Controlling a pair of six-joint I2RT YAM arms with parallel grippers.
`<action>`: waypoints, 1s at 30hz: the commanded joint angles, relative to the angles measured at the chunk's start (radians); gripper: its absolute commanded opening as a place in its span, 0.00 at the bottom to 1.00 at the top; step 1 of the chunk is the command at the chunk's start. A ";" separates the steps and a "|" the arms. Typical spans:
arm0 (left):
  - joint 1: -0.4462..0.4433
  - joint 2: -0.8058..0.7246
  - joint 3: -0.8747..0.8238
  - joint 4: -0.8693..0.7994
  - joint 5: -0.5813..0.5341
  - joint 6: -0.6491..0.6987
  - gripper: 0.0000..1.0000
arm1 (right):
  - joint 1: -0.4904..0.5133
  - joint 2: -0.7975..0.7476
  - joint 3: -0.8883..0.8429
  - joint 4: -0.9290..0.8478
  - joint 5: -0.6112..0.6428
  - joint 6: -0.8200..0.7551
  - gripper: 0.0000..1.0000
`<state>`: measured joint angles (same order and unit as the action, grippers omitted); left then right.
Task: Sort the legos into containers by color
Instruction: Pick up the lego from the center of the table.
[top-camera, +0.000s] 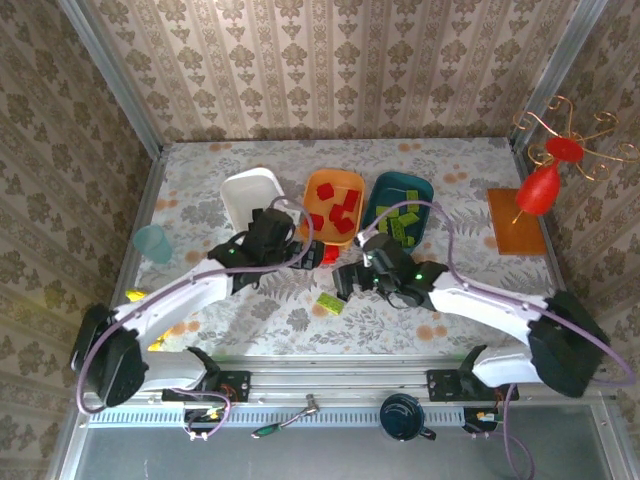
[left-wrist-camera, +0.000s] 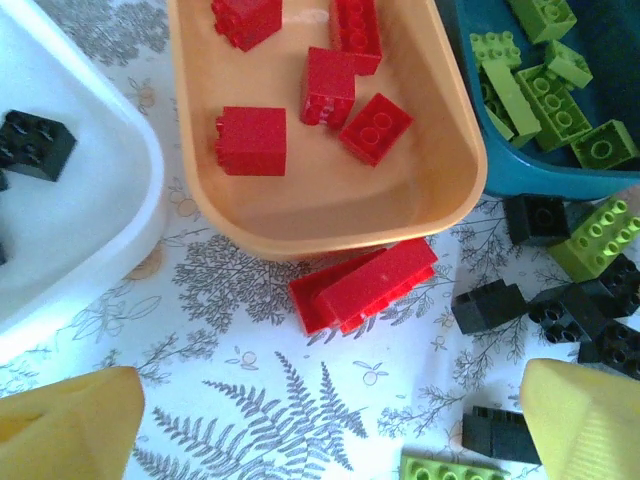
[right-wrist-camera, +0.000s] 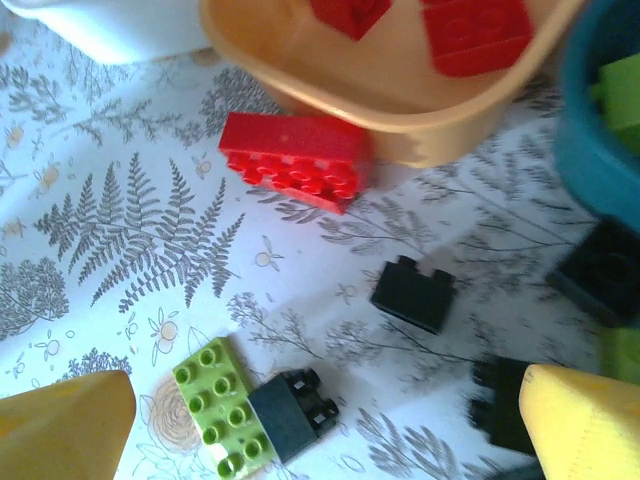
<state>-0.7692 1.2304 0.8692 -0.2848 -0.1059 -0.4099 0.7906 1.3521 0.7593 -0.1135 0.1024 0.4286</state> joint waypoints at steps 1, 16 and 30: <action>-0.019 -0.094 -0.038 -0.020 -0.067 -0.045 1.00 | 0.043 0.123 0.096 0.062 0.104 0.046 1.00; -0.053 -0.328 -0.196 -0.081 -0.133 -0.089 1.00 | 0.105 0.474 0.328 0.046 0.357 0.226 1.00; -0.032 -0.386 -0.229 -0.103 -0.128 -0.084 1.00 | 0.105 0.566 0.397 0.060 0.390 0.220 0.84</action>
<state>-0.8112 0.8631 0.6582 -0.3702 -0.2256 -0.4793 0.8913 1.8950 1.1259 -0.0555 0.4416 0.6357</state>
